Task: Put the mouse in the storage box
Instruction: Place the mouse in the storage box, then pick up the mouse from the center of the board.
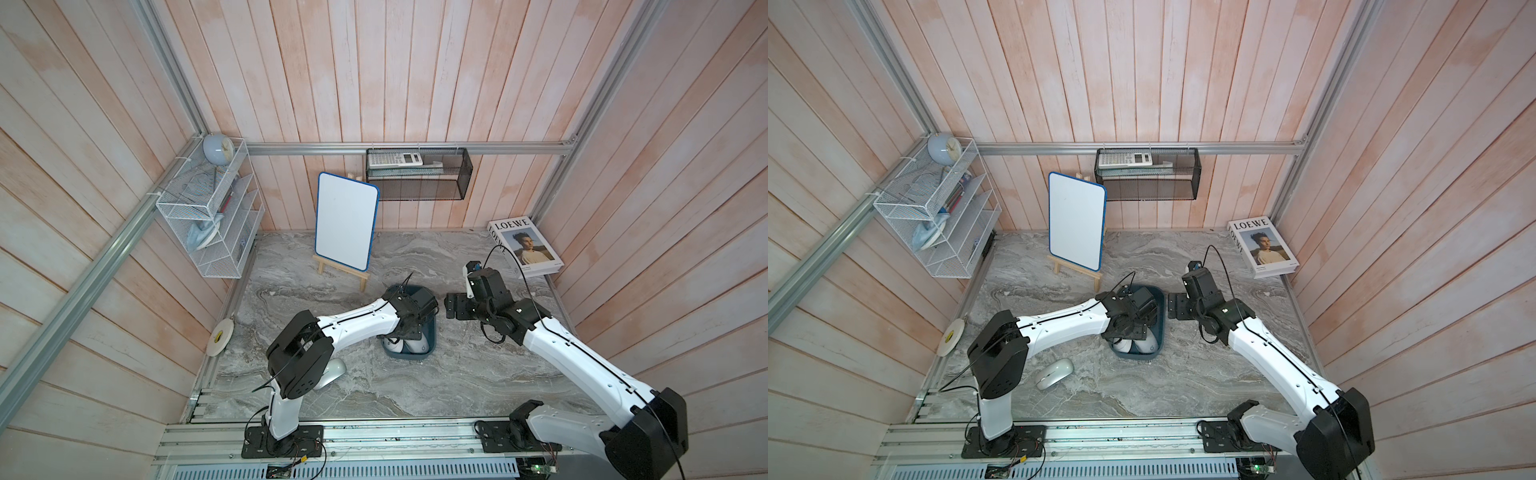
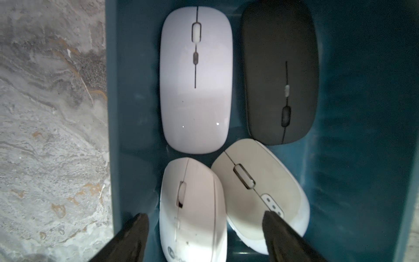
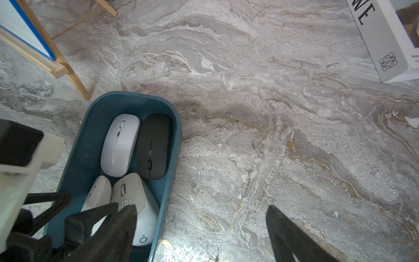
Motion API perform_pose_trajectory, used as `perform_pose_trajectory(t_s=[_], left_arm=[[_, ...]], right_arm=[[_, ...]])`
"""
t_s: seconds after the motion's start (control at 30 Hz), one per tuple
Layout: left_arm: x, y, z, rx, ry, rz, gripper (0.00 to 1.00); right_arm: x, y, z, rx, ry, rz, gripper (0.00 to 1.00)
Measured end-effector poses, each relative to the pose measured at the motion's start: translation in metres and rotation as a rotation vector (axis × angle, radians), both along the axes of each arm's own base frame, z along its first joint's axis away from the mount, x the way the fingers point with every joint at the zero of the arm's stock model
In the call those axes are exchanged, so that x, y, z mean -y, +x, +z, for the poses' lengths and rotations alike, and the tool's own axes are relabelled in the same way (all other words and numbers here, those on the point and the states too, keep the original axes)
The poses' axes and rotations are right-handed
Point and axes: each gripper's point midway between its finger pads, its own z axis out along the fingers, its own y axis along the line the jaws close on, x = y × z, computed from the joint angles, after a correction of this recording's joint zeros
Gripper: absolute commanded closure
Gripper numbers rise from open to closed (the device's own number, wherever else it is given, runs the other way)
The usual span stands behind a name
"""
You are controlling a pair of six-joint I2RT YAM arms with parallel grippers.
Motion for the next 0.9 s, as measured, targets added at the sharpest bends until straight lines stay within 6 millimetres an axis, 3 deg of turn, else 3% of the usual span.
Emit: perform_pose_trajectory(t_s=[0.27, 0.43, 0.53, 0.63, 0.7, 0.77, 0.9], left_arm=[[0.003, 0.006, 0.021, 0.031, 0.006, -0.022, 0.15], [0.001, 0.005, 0.069, 0.100, -0.058, -0.078, 0.12], [-0.017, -0.005, 0.117, 0.181, -0.141, -0.103, 0.11], [-0.065, -0.020, 0.145, 0.233, -0.195, -0.064, 0.09], [-0.104, -0.029, 0.140, 0.237, -0.191, 0.002, 0.06], [-0.136, -0.040, 0.118, 0.206, -0.164, 0.063, 0.05], [-0.171, -0.064, 0.061, 0.087, -0.072, 0.139, 0.01]], right_arm=[[0.000, 0.000, -0.001, -0.002, 0.000, 0.000, 0.07], [0.001, -0.001, -0.003, -0.006, -0.003, 0.000, 0.07], [0.001, -0.001, -0.003, -0.008, -0.001, 0.000, 0.07], [0.001, -0.002, -0.005, -0.013, 0.002, 0.002, 0.07], [0.000, -0.002, -0.005, -0.015, 0.005, 0.004, 0.07], [0.000, -0.002, -0.006, -0.015, 0.009, 0.005, 0.07], [-0.001, -0.003, -0.008, -0.019, 0.015, 0.009, 0.07]])
